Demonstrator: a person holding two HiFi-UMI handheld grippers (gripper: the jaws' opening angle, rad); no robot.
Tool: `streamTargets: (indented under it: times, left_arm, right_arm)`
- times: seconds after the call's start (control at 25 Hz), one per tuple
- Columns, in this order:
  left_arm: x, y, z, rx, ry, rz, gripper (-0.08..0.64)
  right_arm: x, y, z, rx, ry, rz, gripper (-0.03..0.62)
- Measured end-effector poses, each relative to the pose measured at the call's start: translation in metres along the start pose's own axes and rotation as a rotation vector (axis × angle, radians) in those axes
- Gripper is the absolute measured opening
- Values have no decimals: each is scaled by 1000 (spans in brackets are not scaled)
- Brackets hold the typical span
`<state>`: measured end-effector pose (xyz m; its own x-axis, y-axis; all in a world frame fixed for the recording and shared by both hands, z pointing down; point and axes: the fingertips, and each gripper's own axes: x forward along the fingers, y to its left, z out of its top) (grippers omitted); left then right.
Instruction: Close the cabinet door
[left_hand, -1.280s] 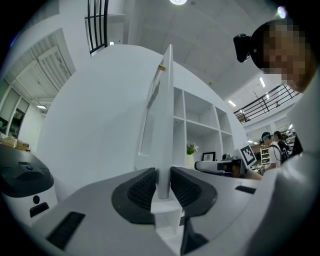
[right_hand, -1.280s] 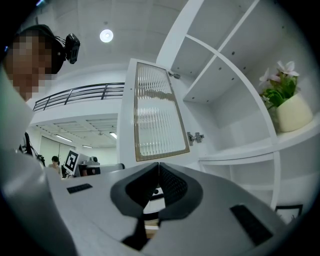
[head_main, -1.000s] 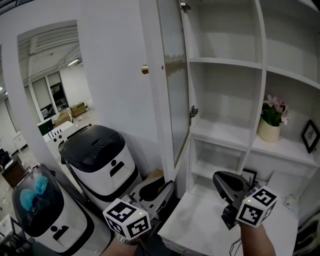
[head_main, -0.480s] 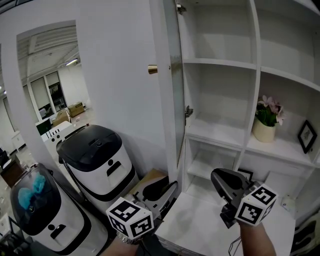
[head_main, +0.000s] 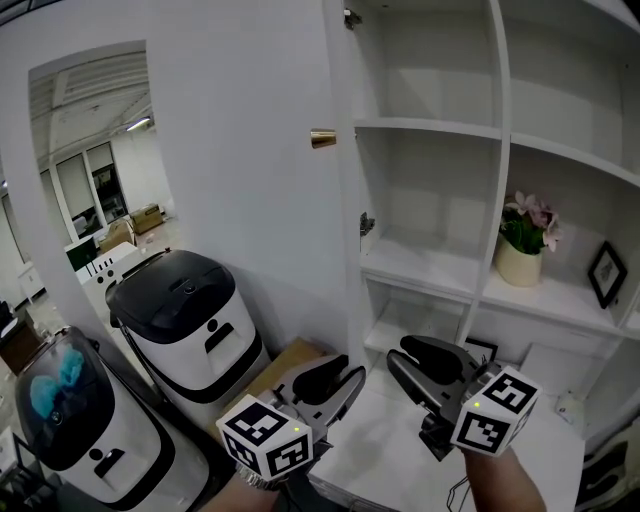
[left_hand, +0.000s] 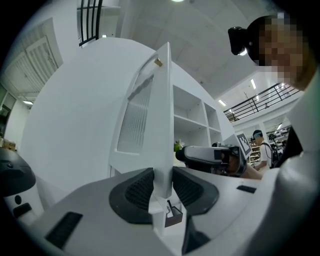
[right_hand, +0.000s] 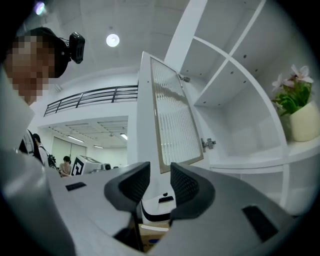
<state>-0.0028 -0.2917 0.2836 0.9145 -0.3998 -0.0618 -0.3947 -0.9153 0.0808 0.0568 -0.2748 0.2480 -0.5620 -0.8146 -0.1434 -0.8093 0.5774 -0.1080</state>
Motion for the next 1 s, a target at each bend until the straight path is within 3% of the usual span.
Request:
streamTargets:
  times: [0.44, 0.72, 1.0]
  left_arm:
    - [22, -19, -3, -12, 2, -67, 124]
    - [34, -28, -8, -27, 12, -97, 118]
    - [36, -25, -10, -34, 11, -96, 103]
  right_arm:
    - [8, 15, -4, -11, 31, 50, 130]
    - [4, 0, -1, -56, 38, -34, 104]
    - [-2, -10, 1, -71, 39, -48, 91]
